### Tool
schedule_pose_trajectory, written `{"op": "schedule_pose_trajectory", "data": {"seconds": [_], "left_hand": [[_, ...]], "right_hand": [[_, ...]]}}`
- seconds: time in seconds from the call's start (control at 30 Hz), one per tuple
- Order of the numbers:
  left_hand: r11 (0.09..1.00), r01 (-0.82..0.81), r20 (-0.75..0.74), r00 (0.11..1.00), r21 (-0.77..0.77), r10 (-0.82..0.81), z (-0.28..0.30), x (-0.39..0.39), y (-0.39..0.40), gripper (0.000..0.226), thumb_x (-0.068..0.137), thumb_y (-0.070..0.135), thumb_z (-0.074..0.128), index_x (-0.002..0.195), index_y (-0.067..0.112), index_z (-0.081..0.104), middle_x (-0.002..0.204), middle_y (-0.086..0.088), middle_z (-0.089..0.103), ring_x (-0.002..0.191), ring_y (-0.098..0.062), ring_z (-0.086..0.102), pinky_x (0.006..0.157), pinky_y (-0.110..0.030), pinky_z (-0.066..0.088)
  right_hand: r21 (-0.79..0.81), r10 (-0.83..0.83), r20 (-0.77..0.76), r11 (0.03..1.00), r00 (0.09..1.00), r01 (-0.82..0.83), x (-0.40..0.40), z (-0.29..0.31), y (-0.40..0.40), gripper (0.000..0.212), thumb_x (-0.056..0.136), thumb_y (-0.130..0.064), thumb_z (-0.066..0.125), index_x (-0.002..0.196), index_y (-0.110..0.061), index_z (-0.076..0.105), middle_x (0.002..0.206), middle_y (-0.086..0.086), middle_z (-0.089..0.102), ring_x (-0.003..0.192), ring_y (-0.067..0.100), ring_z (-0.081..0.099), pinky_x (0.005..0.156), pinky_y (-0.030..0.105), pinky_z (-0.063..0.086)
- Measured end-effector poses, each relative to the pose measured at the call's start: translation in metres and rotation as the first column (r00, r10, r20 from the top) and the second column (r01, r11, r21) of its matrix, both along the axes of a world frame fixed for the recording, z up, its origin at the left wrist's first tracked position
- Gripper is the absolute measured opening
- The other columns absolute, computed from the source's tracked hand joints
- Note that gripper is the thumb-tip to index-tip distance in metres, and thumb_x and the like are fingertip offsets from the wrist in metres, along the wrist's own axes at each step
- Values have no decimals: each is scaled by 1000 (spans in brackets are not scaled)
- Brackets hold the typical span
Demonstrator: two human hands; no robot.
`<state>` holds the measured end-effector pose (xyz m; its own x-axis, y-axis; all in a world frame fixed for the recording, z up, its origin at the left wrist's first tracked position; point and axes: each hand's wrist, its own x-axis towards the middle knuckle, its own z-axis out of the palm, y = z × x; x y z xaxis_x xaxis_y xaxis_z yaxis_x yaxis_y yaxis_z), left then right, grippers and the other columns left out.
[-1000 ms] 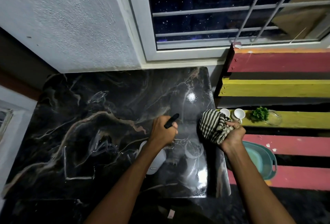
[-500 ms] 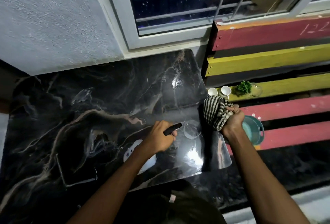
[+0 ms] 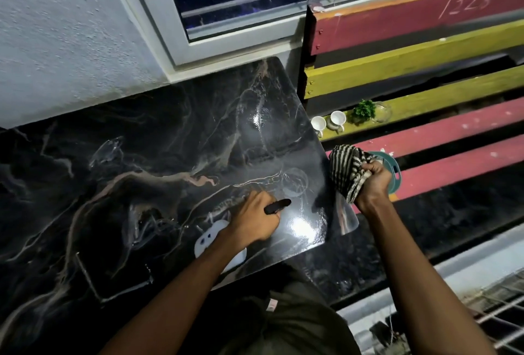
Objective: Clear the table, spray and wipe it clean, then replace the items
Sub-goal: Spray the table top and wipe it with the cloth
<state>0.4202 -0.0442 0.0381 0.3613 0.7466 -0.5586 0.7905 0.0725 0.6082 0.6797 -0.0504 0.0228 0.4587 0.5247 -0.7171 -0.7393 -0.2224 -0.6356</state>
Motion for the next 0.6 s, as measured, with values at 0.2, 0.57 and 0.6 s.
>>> {"op": "schedule_pose_trajectory", "data": {"seconds": [0.2, 0.57, 0.6], "left_hand": [[992, -124, 88, 989, 14, 122, -7, -9, -7, 17, 81, 5, 53, 78, 1, 69, 85, -19, 73, 91, -38, 69, 81, -45, 59], [857, -514, 377, 797, 16, 471, -13, -44, -34, 22, 73, 1, 57, 78, 16, 72, 72, 8, 74, 62, 0, 68, 51, -14, 50], [846, -532, 387, 783, 11, 487, -11, -46, -36, 21, 73, -1, 57, 80, 12, 72, 72, 6, 74, 62, -1, 68, 51, -15, 51]], "right_hand": [[-133, 234, 293, 970, 927, -203, -3, -22, 1, 25, 91, -8, 38, 67, -12, 39, 49, 6, 45, 40, 18, 47, 42, 24, 39], [-845, 750, 499, 309, -434, -436, -96, -117, -6, 85, 98, -74, 14, 164, -25, -6, 170, 11, -19, 157, 26, -21, 123, 46, -16], [-829, 718, 527, 319, -454, -459, -107, -119, -9, 84, 97, -74, 9, 165, -26, -5, 171, 10, -18, 157, 24, -22, 125, 46, -15]]}}
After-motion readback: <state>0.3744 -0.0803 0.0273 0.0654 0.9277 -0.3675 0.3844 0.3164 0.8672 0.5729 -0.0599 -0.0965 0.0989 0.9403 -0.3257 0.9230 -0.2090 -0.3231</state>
